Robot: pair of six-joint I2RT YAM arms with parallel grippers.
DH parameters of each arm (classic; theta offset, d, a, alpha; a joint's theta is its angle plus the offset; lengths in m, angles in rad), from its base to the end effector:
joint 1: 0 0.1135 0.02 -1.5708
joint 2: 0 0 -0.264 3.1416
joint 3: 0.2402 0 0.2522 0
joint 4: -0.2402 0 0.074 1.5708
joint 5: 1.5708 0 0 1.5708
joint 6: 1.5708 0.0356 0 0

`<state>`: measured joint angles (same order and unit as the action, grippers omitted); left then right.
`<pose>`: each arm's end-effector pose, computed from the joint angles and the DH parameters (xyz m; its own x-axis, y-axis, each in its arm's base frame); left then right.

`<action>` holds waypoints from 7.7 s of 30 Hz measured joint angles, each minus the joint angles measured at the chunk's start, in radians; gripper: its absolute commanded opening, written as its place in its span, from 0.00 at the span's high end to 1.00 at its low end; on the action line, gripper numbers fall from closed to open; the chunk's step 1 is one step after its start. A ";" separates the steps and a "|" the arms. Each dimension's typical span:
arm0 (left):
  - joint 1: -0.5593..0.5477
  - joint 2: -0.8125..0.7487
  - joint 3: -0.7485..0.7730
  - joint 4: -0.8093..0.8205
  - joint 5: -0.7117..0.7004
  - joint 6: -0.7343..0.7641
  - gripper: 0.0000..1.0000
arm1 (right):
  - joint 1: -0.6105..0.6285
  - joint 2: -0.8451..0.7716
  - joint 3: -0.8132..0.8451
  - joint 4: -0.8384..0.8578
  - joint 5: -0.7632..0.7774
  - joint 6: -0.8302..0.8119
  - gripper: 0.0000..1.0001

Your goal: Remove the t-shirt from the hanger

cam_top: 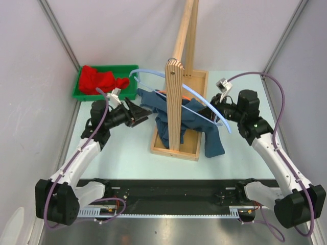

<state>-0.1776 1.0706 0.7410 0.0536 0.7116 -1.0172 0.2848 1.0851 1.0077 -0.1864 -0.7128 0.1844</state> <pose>0.2338 -0.0656 0.2951 -0.7809 -0.5143 -0.3545 0.1673 0.3745 -0.9120 0.2267 0.0906 0.3615 -0.3961 0.0286 -0.9178 -0.7587 0.5528 0.3446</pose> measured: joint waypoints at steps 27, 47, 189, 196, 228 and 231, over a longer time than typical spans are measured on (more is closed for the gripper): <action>-0.177 0.095 -0.048 0.413 -0.212 -0.187 0.52 | 0.242 -0.021 -0.158 0.093 0.103 0.014 1.00; -0.240 0.231 0.023 0.429 -0.298 -0.105 1.00 | 0.251 -0.015 -0.147 0.060 0.105 0.002 0.70; -0.322 0.180 0.187 0.159 -0.533 -0.204 1.00 | -0.047 -0.420 -0.438 0.162 0.133 0.360 0.25; -0.348 0.190 0.187 0.143 -0.533 -0.204 1.00 | -0.035 -0.357 -0.438 0.264 0.039 0.354 0.47; -0.405 0.227 0.153 0.226 -0.491 -0.275 0.52 | -0.006 -0.527 -0.487 0.169 0.164 0.254 1.00; -0.383 0.218 0.096 0.238 -0.476 -0.284 0.42 | -0.086 -0.558 -0.487 0.112 0.173 0.242 1.00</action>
<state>-0.5606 1.2884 0.8368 0.2913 0.2359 -1.3014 0.1986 0.5274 0.5205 -0.0742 -0.5396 0.4267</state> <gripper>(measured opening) 0.499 0.212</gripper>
